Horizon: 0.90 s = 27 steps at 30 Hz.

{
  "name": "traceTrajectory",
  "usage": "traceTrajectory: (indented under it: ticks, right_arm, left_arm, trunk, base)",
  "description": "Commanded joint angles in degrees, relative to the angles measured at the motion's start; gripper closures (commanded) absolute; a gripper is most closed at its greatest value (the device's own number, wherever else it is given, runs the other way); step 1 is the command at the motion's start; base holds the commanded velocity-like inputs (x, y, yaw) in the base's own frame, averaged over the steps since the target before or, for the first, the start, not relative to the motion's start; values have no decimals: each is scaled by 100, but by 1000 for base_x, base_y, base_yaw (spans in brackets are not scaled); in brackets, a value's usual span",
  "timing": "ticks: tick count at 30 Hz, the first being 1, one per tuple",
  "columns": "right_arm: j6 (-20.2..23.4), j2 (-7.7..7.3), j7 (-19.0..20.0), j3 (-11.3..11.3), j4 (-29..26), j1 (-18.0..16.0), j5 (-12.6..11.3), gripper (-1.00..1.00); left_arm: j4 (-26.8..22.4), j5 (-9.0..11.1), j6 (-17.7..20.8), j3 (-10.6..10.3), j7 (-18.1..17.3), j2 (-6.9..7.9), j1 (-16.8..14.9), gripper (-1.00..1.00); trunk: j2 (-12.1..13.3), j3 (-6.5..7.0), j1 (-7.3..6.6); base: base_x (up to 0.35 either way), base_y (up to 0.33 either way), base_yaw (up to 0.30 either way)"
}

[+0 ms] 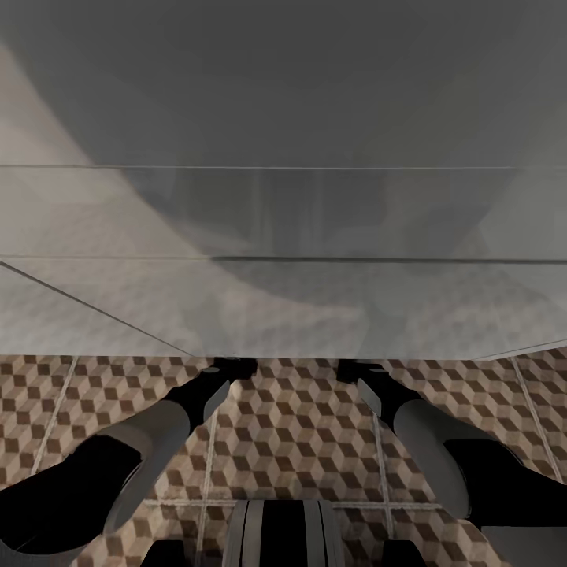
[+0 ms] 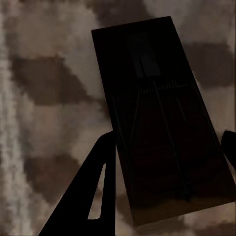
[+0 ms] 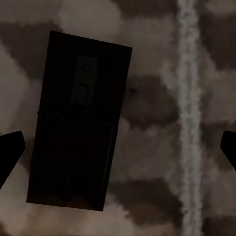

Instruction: Take the four mousetraps from the cabinet in the bathroom and place them on the bathroom floor. Make sure all four end up on the same floor surface, and ensure that at least two of them are either under or directly next to the same bathroom sink.

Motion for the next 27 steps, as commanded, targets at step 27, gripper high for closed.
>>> traceTrajectory:
  ticks: [27]
  right_arm:
    - [22, 4, -21, 8, -12, 1, -25, -100]
  left_arm:
    - [87, 61, 38, -39, 25, -2, -108, 100]
  trunk:
    - [-1, -3, -1]
  base:
    - [0, 0, 0]
